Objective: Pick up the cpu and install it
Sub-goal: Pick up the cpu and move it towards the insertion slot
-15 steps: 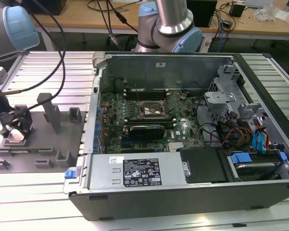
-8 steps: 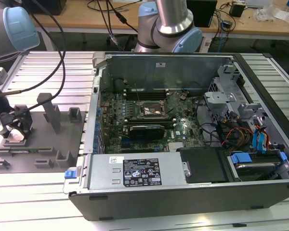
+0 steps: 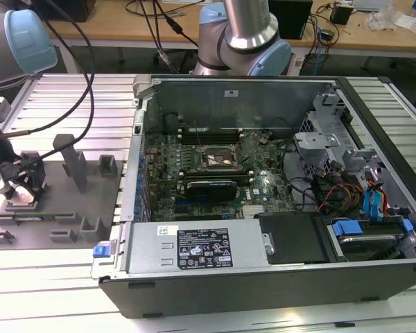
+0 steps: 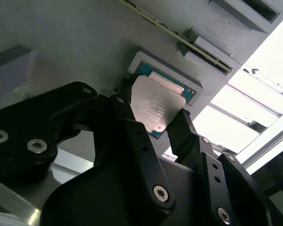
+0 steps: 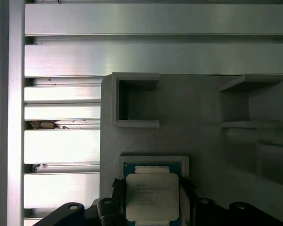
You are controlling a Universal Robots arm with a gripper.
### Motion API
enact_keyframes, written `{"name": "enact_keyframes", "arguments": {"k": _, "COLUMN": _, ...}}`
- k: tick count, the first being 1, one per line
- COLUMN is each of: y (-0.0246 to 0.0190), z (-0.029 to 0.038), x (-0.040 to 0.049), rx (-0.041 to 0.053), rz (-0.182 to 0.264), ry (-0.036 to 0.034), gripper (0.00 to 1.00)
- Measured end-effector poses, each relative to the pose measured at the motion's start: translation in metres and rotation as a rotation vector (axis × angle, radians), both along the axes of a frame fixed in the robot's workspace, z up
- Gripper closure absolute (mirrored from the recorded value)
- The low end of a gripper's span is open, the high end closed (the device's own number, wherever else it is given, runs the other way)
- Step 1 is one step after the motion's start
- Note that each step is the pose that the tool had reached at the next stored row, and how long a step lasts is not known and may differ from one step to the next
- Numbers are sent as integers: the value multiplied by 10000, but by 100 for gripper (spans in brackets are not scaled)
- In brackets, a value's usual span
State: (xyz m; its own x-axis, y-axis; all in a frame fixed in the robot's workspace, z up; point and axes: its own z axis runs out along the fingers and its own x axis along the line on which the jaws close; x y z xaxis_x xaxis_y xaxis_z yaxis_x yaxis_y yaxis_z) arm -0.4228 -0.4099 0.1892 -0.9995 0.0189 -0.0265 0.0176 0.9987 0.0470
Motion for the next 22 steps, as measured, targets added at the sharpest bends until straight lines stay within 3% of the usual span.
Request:
{"name": "enact_keyframes", "arguments": {"k": 3, "y": 0, "z": 4, "x": 1, "rx": 3, "rz": 0, "ry": -4, "gripper": 46}}
{"name": "enact_keyframes", "arguments": {"k": 7, "y": 0, "z": 80, "x": 0, "rx": 1, "rz": 0, "ry": -1, "gripper": 46}}
{"name": "enact_keyframes", "arguments": {"k": 17, "y": 1, "z": 419, "x": 1, "rx": 0, "rz": 1, "ry": -1, "gripper": 46}}
{"name": "enact_keyframes", "arguments": {"k": 18, "y": 2, "z": 495, "x": 0, "rx": 0, "rz": 1, "ry": 0, "gripper": 46}}
{"name": "enact_keyframes", "arguments": {"k": 22, "y": 7, "z": 683, "x": 0, "rx": 1, "rz": 0, "ry": -1, "gripper": 46}}
